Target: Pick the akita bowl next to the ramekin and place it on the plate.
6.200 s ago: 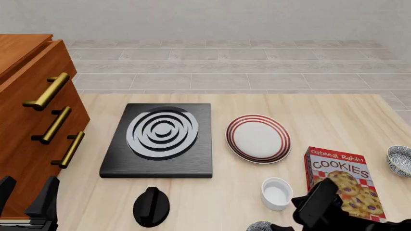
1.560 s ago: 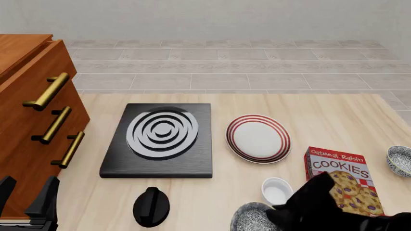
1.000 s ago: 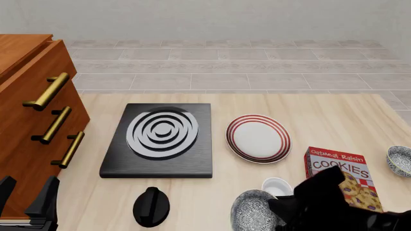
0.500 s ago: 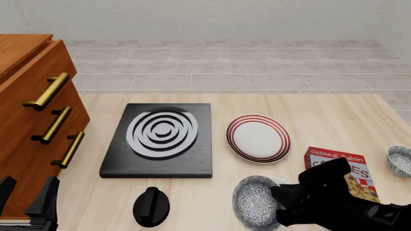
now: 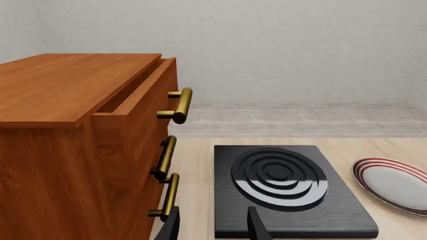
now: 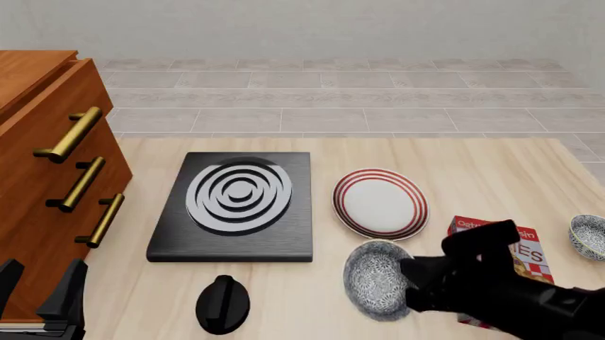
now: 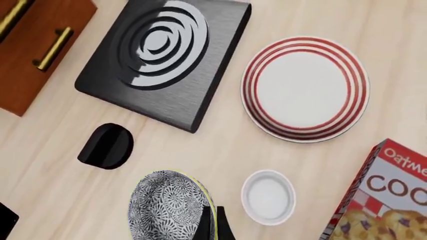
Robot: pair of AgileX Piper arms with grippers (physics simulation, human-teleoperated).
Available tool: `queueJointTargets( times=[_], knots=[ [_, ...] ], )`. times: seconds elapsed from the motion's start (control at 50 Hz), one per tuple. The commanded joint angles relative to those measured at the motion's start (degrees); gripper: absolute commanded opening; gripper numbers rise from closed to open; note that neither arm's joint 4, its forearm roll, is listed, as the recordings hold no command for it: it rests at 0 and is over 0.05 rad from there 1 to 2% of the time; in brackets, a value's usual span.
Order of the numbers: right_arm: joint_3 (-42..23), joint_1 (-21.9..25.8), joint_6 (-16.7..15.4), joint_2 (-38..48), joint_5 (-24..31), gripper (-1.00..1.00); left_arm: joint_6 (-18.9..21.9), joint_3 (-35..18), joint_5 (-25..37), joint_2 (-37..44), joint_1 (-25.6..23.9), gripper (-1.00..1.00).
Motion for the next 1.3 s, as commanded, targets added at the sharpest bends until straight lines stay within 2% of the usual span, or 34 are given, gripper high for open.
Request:
queueJointTargets(
  times=[0.02,0.68,1.3],
  knots=[
    [-0.6,-1.2,0.1,1.0,-1.5,-1.0,0.0,0.0,0.0,0.0,0.0,1.0],
    [-2.1,-5.4,0.4,4.4,-5.5,-1.0,0.0,0.0,0.0,0.0,0.0,1.0],
    [-2.7,-8.1,2.9,6.4,-9.4,-1.0,0.0,0.0,0.0,0.0,0.0,1.0]
  ],
)
